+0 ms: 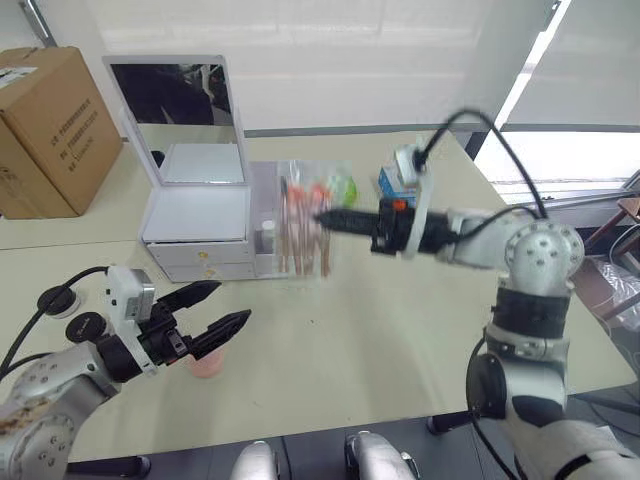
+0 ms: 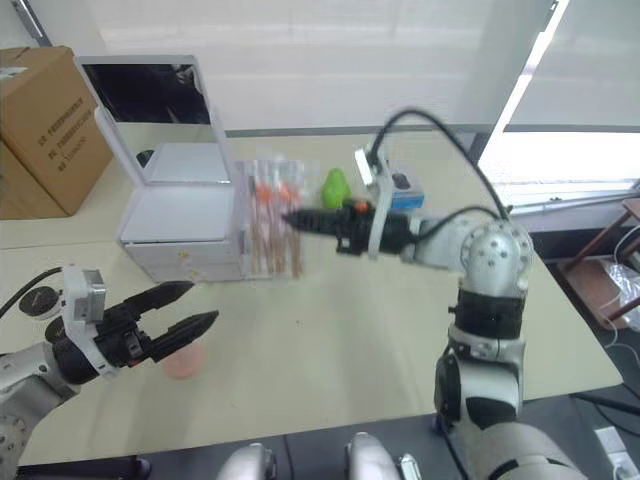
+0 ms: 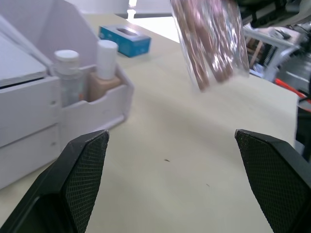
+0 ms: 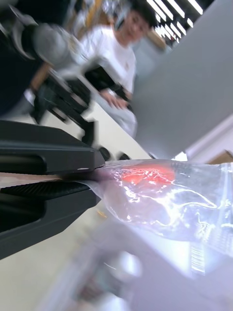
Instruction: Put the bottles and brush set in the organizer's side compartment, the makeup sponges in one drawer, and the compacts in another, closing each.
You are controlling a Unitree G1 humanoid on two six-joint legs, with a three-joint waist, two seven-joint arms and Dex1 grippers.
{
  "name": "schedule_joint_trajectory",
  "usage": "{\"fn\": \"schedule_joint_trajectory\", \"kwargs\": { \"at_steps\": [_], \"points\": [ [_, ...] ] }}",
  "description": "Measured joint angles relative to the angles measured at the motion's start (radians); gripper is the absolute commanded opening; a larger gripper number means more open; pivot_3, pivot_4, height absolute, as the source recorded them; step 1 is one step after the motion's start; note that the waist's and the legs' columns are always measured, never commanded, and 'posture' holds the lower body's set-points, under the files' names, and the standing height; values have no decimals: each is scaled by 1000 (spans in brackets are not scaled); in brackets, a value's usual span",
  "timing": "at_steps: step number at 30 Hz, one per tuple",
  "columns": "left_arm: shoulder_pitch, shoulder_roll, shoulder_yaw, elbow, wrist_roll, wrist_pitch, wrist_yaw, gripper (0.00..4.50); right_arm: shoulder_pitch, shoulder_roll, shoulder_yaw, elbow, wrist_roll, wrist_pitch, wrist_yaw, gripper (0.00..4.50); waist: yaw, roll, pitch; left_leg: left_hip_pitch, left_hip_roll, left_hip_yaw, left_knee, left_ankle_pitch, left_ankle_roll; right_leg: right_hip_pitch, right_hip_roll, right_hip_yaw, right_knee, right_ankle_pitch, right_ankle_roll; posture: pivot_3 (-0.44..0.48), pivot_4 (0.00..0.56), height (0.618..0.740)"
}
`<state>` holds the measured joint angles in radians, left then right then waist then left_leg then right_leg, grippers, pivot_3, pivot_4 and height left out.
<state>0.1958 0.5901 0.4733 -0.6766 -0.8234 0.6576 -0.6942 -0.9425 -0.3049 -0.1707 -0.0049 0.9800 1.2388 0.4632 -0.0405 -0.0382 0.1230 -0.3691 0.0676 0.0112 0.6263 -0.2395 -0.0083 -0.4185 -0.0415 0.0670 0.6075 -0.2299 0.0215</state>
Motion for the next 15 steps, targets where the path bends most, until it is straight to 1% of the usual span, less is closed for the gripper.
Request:
{"fn": "schedule_joint_trajectory", "kwargs": {
  "at_steps": [3,5,6,7,8,10,13,15],
  "points": [
    [-14,-78,-49,-38,68,-75,83,4463,-104,11,128,200,-225,-294,93,166,-1,-1,0,0,0,1,0,0,0,0,0,1,0,1,0,0,150,733],
    [-26,-105,-79,-51,125,-126,123,4463,-157,39,171,341,-325,-444,141,166,0,-1,-1,0,0,1,0,0,0,0,0,1,1,2,1,0,150,733],
    [-32,-120,-93,-59,157,-153,150,4463,-193,59,184,447,-378,-538,171,166,0,-2,-1,0,0,1,0,0,0,0,0,1,1,5,2,0,150,733],
    [-41,-140,-100,-67,177,-165,183,4463,-229,72,195,542,-420,-617,192,166,0,-2,-1,0,0,1,0,0,0,0,0,2,1,8,-3,0,150,733],
    [-51,-158,-104,-81,194,-175,213,4463,-264,84,199,630,-459,-687,211,166,0,-3,-1,-1,0,1,0,0,0,0,0,2,0,9,-3,0,150,733],
    [-60,-163,-118,-115,216,-181,260,4463,-337,107,198,805,-518,-814,251,166,0,-3,-1,0,0,1,0,0,0,0,0,2,0,9,-3,0,150,733],
    [-57,-174,-143,-148,232,-181,306,4463,-414,139,185,1001,-576,-958,298,166,-2,-3,0,0,0,2,0,0,0,0,0,2,0,9,-3,0,150,733],
    [-46,-183,-162,-156,237,-180,326,4463,-435,160,171,1095,-603,-1018,324,166,-2,-2,0,0,0,1,0,0,0,1,0,2,1,9,-3,0,150,733]
  ]
}}
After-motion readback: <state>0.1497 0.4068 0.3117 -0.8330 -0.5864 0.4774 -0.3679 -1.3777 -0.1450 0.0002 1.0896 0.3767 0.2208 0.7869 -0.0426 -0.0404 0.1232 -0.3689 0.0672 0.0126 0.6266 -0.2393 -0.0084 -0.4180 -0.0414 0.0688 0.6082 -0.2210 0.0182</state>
